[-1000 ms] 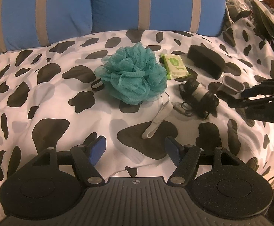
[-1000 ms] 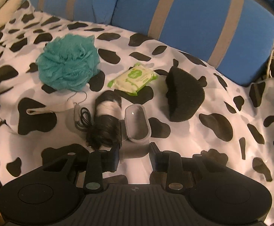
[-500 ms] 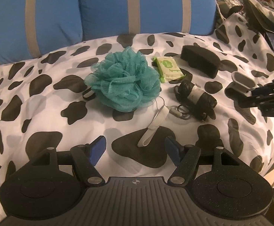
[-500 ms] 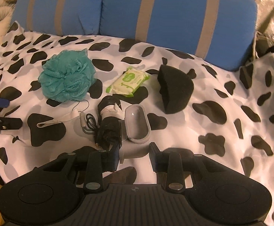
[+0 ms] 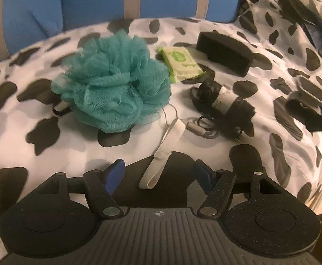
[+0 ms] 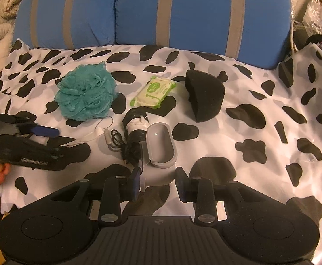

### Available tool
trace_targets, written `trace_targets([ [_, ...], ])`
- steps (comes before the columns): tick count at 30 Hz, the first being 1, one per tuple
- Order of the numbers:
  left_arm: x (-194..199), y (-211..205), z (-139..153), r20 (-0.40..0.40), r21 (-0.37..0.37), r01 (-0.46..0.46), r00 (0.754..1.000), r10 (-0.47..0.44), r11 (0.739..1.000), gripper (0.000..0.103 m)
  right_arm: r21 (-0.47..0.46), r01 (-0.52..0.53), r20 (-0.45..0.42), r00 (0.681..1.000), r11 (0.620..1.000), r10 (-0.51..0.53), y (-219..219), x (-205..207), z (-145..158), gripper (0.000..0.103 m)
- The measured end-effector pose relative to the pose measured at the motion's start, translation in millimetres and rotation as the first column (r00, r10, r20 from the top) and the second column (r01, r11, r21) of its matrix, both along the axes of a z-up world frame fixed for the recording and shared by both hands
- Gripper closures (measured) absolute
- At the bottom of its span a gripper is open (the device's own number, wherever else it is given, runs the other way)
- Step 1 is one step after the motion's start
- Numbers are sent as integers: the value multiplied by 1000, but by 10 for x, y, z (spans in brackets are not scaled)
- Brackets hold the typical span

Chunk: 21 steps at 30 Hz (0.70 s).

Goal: Organize soft objects
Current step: 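Grasp the white strap with the left tool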

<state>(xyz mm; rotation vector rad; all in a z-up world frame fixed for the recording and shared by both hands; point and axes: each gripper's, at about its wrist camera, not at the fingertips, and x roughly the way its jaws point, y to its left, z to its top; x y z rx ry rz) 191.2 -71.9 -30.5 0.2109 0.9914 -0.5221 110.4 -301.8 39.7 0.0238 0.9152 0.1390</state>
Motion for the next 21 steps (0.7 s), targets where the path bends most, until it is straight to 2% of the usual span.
trace_targets([
  [5,118,59,-85,-46,-30,-17,999,15,999,42,14,7,-4,1000,1000,-7,-19,-1,2,68],
  [10,140,113,-59,-59,-24,-25,998,24,999,71,33,4,-16,1000,999,-3,-25,2,-20,68],
  [15,51,66,-47,-51,8,38,998,-37,999,86,37,-1,-14,1000,999,1,-16,-7,-11,68],
  [21,1,93,11,-47,4,49,998,-49,999,89,31,-7,-12,1000,999,7,-8,-21,-9,68],
])
